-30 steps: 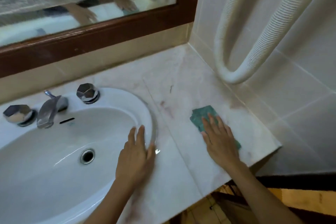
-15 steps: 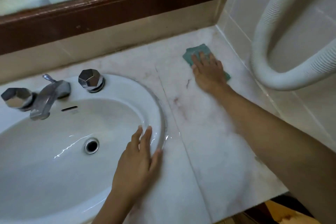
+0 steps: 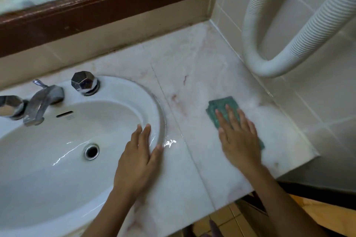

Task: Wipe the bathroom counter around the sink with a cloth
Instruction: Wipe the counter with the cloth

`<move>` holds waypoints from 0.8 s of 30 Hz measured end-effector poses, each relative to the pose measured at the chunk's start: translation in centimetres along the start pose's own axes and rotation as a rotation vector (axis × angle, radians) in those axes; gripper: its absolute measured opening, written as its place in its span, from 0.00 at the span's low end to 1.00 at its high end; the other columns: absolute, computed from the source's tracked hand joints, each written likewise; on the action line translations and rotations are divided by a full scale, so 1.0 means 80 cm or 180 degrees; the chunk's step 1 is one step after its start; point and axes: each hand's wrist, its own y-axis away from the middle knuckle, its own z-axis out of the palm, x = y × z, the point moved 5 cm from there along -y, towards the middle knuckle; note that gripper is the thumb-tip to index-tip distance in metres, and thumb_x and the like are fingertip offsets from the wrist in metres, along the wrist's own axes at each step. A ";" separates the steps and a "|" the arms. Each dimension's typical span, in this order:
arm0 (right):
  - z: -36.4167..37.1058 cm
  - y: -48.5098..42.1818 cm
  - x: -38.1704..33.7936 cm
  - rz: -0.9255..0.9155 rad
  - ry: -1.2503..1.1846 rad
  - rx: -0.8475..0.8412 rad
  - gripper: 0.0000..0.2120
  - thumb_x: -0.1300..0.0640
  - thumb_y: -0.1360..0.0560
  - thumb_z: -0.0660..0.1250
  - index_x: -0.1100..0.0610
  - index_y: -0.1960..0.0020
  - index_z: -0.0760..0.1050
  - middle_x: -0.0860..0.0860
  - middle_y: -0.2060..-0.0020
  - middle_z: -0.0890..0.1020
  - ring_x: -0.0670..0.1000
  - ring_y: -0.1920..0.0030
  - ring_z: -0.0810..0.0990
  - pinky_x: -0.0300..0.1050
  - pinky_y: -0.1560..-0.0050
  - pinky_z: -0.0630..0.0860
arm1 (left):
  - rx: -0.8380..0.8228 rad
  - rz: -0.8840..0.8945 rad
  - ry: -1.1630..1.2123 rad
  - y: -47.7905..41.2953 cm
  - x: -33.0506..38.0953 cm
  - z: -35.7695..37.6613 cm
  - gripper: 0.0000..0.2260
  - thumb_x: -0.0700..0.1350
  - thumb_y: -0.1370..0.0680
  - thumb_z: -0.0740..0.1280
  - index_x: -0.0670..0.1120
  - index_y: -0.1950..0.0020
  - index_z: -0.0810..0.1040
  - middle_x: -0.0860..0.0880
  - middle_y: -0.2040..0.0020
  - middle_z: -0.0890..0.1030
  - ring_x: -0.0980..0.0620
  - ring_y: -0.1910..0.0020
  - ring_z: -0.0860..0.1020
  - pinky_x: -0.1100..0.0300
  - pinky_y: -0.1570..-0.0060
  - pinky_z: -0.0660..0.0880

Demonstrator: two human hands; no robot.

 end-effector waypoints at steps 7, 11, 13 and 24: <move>0.004 -0.085 -0.094 0.0195 -0.0323 0.0098 0.28 0.48 0.22 0.47 0.48 0.22 0.55 0.52 0.23 0.59 0.60 0.24 0.55 0.57 0.30 0.58 | 0.0020 0.0013 -0.0041 -0.001 0.000 0.001 0.29 0.63 0.21 0.55 0.57 0.22 0.53 0.52 0.21 0.55 0.50 0.25 0.61 0.50 0.35 0.67; 0.020 0.076 -0.147 -0.0636 -0.0436 -0.0098 0.27 0.47 0.20 0.49 0.47 0.22 0.51 0.50 0.22 0.55 0.58 0.23 0.49 0.55 0.27 0.55 | 0.0055 0.0069 0.0067 0.000 -0.003 0.001 0.29 0.62 0.21 0.56 0.57 0.22 0.54 0.52 0.22 0.58 0.51 0.25 0.61 0.49 0.33 0.66; 0.019 0.130 -0.103 -0.0538 -0.0404 -0.0214 0.27 0.46 0.20 0.49 0.43 0.22 0.47 0.47 0.22 0.52 0.55 0.22 0.46 0.55 0.26 0.53 | 0.0080 0.0089 0.0055 0.000 -0.003 0.001 0.28 0.61 0.20 0.57 0.56 0.22 0.54 0.51 0.22 0.58 0.50 0.25 0.62 0.48 0.34 0.67; -0.011 -0.036 0.059 0.1065 -0.0204 0.0129 0.27 0.47 0.19 0.47 0.48 0.21 0.49 0.52 0.22 0.53 0.59 0.23 0.48 0.56 0.27 0.52 | 0.0140 0.0066 -0.0228 -0.002 -0.002 0.006 0.28 0.59 0.20 0.56 0.53 0.22 0.54 0.48 0.22 0.59 0.45 0.26 0.64 0.44 0.36 0.69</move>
